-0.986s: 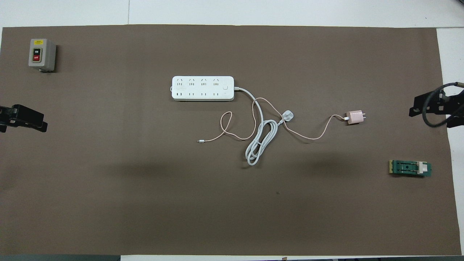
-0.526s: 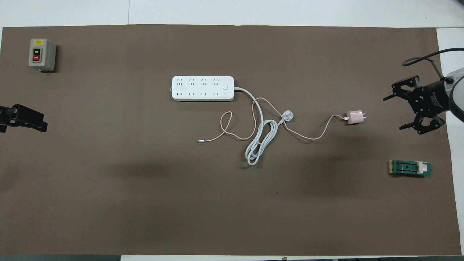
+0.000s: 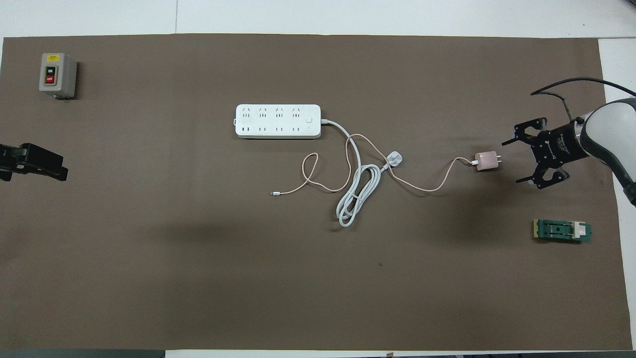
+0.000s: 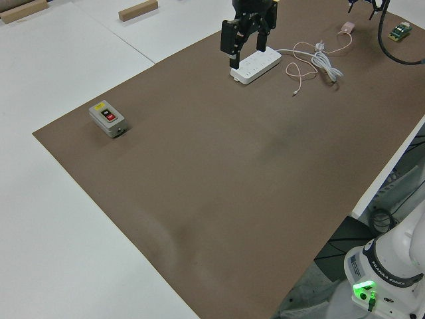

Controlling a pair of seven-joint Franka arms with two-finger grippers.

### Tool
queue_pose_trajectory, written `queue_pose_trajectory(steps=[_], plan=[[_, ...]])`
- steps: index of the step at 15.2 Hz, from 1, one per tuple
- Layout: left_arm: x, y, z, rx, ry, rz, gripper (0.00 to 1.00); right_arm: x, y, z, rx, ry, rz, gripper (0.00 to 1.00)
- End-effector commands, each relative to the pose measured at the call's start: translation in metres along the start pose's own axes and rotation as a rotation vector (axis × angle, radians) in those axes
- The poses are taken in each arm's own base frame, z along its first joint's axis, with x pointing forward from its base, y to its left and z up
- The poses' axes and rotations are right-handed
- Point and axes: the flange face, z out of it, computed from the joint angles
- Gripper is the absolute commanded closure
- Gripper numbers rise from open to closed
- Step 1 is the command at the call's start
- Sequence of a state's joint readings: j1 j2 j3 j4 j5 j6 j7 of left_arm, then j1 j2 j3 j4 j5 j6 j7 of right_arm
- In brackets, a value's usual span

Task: Plug charger into power strip
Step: 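Move the right gripper over the pink charger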

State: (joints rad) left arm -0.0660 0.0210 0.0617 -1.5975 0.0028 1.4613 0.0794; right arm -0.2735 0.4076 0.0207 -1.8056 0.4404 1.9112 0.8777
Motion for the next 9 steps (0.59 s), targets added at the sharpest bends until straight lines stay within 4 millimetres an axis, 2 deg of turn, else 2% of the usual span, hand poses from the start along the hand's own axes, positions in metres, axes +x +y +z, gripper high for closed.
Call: queue_pose_trajectory(steps=[1,4,9], plan=[[-0.006,0.000,-0.001,-0.039,0.035,0.011,0.00,0.004,-0.007,0.007,0.044,-0.042,0.047,0.00],[-0.005,-0.020,0.005,-0.209,0.049,-0.033,0.00,0.009,-0.006,0.015,0.037,-0.059,0.026,0.00],[-0.005,-0.015,0.016,-0.377,0.041,-0.048,0.00,0.015,-0.005,0.028,0.033,-0.074,0.010,0.00]])
